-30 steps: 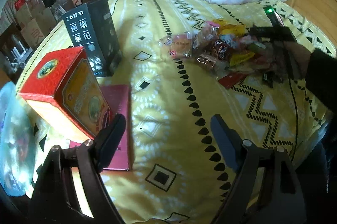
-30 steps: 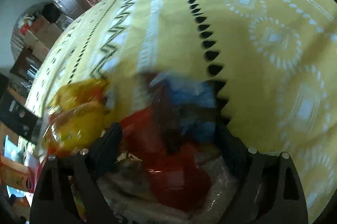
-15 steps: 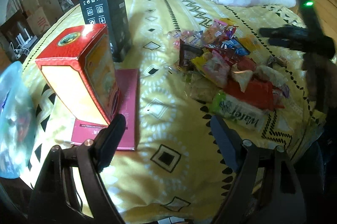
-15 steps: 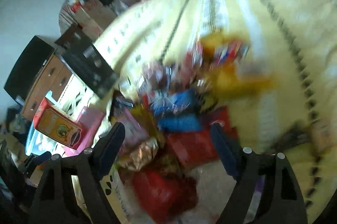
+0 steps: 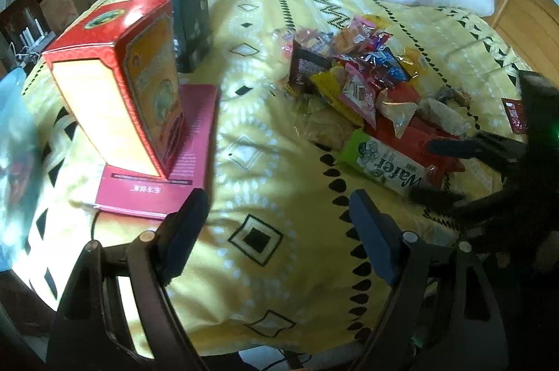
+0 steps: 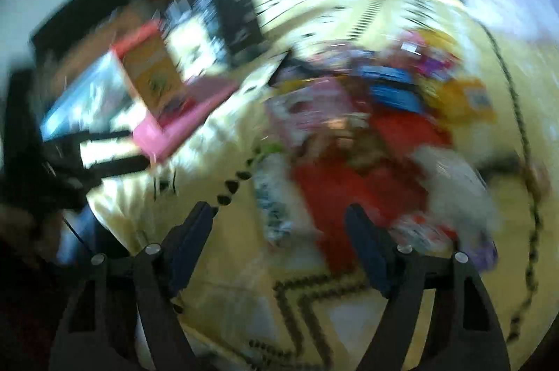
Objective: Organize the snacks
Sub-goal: 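Grasp the green-and-white Wafer packet with the right tool from the pile, then grasp the red packet with the left tool while the right tool holds the Wafer packet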
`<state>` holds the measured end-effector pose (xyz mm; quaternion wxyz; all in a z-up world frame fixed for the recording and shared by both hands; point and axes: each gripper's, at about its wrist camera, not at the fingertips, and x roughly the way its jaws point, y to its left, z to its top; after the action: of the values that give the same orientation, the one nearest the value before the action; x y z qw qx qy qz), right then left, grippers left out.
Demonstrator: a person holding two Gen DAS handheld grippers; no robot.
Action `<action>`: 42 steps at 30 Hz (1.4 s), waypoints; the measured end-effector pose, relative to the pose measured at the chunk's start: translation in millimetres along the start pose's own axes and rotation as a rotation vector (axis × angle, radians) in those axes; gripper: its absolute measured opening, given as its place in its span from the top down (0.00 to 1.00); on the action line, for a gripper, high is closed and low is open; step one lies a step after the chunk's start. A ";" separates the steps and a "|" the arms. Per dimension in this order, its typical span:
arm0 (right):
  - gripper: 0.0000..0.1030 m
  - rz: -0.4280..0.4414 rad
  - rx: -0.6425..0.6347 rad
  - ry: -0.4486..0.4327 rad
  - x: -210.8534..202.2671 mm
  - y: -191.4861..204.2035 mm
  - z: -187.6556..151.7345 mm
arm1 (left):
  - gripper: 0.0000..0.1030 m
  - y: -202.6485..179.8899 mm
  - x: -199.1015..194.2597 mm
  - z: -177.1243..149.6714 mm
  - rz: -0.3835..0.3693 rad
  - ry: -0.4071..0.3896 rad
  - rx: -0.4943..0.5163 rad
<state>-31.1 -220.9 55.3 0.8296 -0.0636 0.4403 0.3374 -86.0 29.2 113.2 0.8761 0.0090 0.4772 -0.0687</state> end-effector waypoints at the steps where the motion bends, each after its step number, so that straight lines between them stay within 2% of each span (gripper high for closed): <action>1: 0.22 -0.004 -0.029 0.016 10.0 5.6 1.6 | 0.20 1.5 -1.3 -0.8 0.004 0.001 -0.007; 3: 0.25 -0.030 -0.072 0.078 38.2 8.4 2.0 | 0.20 2.9 -2.9 -3.1 0.006 0.004 -0.014; 5: 0.29 -0.056 -0.108 0.078 53.9 7.4 -1.5 | 0.20 0.7 -3.4 -4.7 0.006 0.009 -0.010; 6: 0.38 -0.081 -0.124 0.073 55.2 9.3 -2.2 | 0.20 -1.3 -3.1 -4.8 0.007 0.011 -0.007; 7: 0.59 -0.096 -0.122 0.076 55.0 9.0 -2.2 | 0.20 -4.0 -2.2 -4.7 0.003 0.014 -0.004; 10: 0.61 -0.024 0.012 -0.005 20.1 -8.7 -7.1 | 0.20 -10.1 0.1 -4.4 -0.013 0.021 0.002; 13: 0.61 -0.029 0.169 -0.114 -19.9 -42.7 -10.7 | 0.20 -17.0 4.5 -4.7 -0.027 0.033 0.008; 14: 0.61 -0.029 0.221 -0.122 -24.5 -57.4 -12.3 | 0.20 -19.7 6.6 -4.7 -0.034 0.041 0.007; 17: 0.61 -0.031 0.340 -0.086 -12.8 -97.9 -15.2 | 0.20 -25.8 8.8 -5.6 -0.052 0.054 0.005; 19: 0.61 0.009 0.360 -0.029 1.8 -102.9 -16.7 | 0.20 -28.5 7.8 -7.2 -0.054 0.058 0.012; 22: 0.61 0.135 0.342 0.062 25.9 -76.2 -23.1 | 0.20 -26.0 9.5 -8.5 -0.052 0.067 0.001; 23: 0.61 0.216 0.359 0.073 31.4 -64.8 -29.2 | 0.20 -24.4 10.0 -8.7 -0.052 0.071 -0.006; 25: 0.61 0.298 0.390 0.036 28.1 -56.2 -34.2 | 0.20 -22.1 11.2 -8.9 -0.051 0.073 -0.013; 26: 0.61 0.312 0.422 0.000 21.3 -57.4 -36.8 | 0.20 -22.2 13.2 -9.2 -0.049 0.078 -0.012; 31: 0.61 0.167 0.479 -0.098 -14.5 -82.9 -47.2 | 0.20 -26.4 33.9 -10.5 -0.087 0.139 -0.036; 32: 0.61 0.102 0.470 -0.108 -25.3 -88.4 -49.9 | 0.20 -29.7 37.5 -9.7 -0.095 0.151 -0.036; 35: 0.61 -0.004 0.438 -0.075 -35.0 -95.0 -59.2 | 0.20 -49.4 60.6 -3.9 -0.167 0.226 -0.037; 38: 0.61 -0.027 0.428 -0.051 -32.6 -95.6 -75.6 | 0.19 -62.9 85.0 -0.8 -0.144 0.271 -0.098; 40: 0.61 -0.003 0.456 -0.056 -28.7 -98.7 -84.8 | 0.18 -70.0 95.0 -0.2 -0.109 0.261 -0.137; 42: 0.60 0.010 0.470 -0.072 -31.2 -97.8 -92.7 | 0.14 -80.2 97.9 1.7 -0.088 0.241 -0.113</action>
<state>-46.6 -348.7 4.7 0.8351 0.1457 0.4771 0.2318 -42.6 -61.4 36.2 0.8076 -0.0531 0.5821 -0.0785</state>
